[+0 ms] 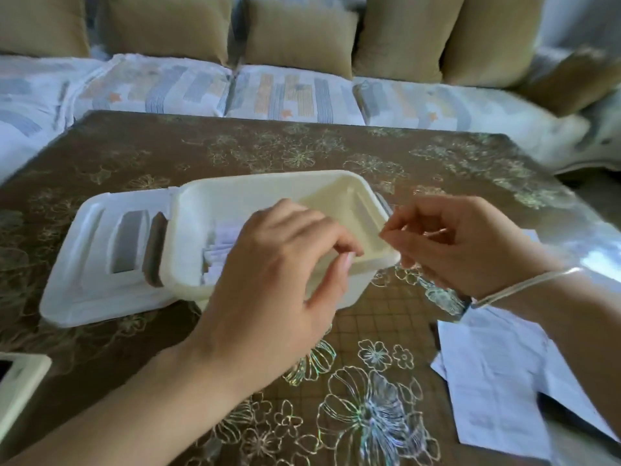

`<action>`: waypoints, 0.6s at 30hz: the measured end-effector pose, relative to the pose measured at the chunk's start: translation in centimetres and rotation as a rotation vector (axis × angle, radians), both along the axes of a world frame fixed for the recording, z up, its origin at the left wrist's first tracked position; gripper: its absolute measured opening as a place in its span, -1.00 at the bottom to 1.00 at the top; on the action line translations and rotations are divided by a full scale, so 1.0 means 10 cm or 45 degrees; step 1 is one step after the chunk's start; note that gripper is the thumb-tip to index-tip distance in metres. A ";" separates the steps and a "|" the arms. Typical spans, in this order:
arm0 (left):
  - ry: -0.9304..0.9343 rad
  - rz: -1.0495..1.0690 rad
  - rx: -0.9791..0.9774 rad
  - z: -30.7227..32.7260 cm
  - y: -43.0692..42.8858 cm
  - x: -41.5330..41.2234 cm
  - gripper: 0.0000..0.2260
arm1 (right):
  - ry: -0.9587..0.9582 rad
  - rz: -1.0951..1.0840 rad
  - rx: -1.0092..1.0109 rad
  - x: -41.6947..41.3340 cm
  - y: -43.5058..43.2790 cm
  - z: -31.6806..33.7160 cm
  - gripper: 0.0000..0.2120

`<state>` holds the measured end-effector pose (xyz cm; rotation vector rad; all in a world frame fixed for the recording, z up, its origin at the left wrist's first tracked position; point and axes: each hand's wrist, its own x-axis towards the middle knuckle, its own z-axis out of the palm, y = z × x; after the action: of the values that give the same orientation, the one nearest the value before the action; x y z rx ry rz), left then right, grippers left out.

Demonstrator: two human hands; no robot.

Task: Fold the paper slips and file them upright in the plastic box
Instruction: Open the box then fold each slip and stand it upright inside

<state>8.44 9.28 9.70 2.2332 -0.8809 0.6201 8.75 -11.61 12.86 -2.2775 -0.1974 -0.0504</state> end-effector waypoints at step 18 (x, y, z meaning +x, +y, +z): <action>0.426 -0.256 0.193 -1.13 -0.71 -1.03 -0.80 | -0.217 -0.111 -0.806 -1.68 -0.86 -1.37 -0.54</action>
<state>-1.82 2.20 -1.57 2.2543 -0.9861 0.0839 -8.10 -20.20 -0.85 -2.9153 -0.2252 -0.2600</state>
